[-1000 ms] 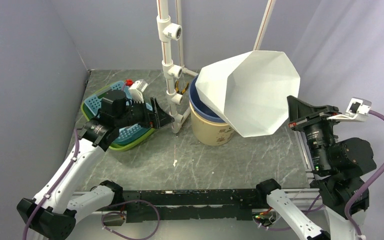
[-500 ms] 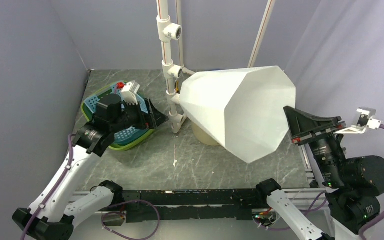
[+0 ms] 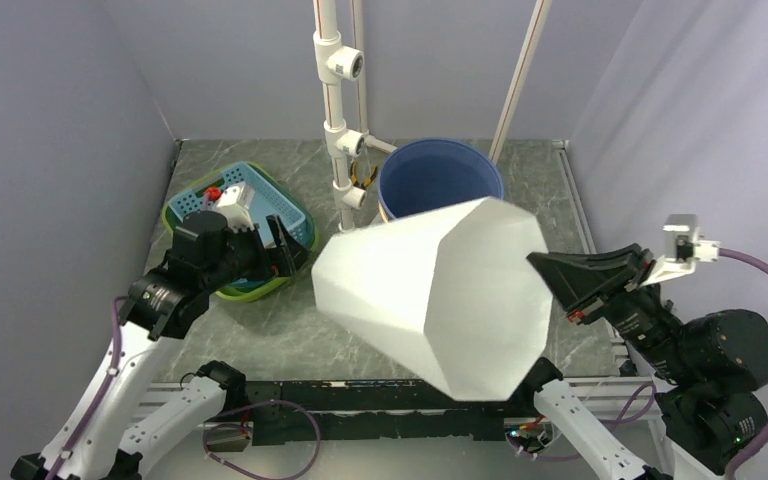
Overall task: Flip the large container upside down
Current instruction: Move the container to the center of the board.
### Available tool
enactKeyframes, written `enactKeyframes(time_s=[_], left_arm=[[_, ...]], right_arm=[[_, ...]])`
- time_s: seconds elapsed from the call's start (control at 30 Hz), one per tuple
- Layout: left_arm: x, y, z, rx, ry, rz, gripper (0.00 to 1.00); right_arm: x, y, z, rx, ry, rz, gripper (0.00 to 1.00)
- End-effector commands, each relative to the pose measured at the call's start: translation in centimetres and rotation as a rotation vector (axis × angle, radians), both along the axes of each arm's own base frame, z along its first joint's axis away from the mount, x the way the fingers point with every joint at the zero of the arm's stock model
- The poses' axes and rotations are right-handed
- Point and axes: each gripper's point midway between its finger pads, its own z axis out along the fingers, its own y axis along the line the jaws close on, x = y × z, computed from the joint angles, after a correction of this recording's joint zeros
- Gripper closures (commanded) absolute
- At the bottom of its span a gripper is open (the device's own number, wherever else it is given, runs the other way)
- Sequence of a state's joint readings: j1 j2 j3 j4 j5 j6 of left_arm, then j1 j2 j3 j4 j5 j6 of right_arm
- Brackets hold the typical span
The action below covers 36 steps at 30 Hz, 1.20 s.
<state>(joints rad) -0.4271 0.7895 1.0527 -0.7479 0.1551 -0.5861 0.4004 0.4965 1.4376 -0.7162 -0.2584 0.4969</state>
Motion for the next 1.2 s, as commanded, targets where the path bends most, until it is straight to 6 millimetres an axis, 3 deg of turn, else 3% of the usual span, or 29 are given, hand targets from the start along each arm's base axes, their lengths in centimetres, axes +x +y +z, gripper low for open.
enactKeyframes(time_s=[0.0, 0.13, 0.3, 0.37, 0.63, 0.83, 0.97, 1.17], left_arm=[[-1.6, 2.7, -0.7, 0.062, 0.036, 0.102, 0.04], [-2.8, 3.8, -1.3, 0.078, 0.044, 0.129, 0.04], [-3.8, 3.8, -1.1, 0.045, 0.021, 0.117, 0.04], [-4.0, 3.7, -1.2, 0.028, 0.032, 0.116, 0.04], [-5.2, -1.0, 0.0, -0.103, 0.054, -0.138, 0.04], [-5.5, -1.8, 1.7, -0.128, 0.041, -0.192, 0.04], [-5.9, -3.5, 3.5, -0.193, 0.058, -0.282, 0.04], [-4.7, -4.0, 4.5, -0.161, 0.060, -0.304, 0.04]], right_arm=[[-1.1, 3.1, -3.0, -0.091, 0.091, 0.208, 1.00], [-0.8, 3.9, -7.0, -0.143, 0.171, 0.251, 1.00], [0.9, 3.3, -11.9, -0.264, 0.333, 0.202, 1.00], [1.8, 2.7, -13.0, -0.294, 0.364, 0.149, 1.00], [4.7, -0.8, -15.3, -0.420, 0.482, -0.083, 1.00], [5.3, -0.9, -16.2, -0.410, 0.521, -0.108, 1.00], [6.0, -0.9, -17.2, -0.435, 0.584, -0.119, 1.00], [6.6, -0.9, -17.7, -0.449, 0.636, -0.128, 1.00]])
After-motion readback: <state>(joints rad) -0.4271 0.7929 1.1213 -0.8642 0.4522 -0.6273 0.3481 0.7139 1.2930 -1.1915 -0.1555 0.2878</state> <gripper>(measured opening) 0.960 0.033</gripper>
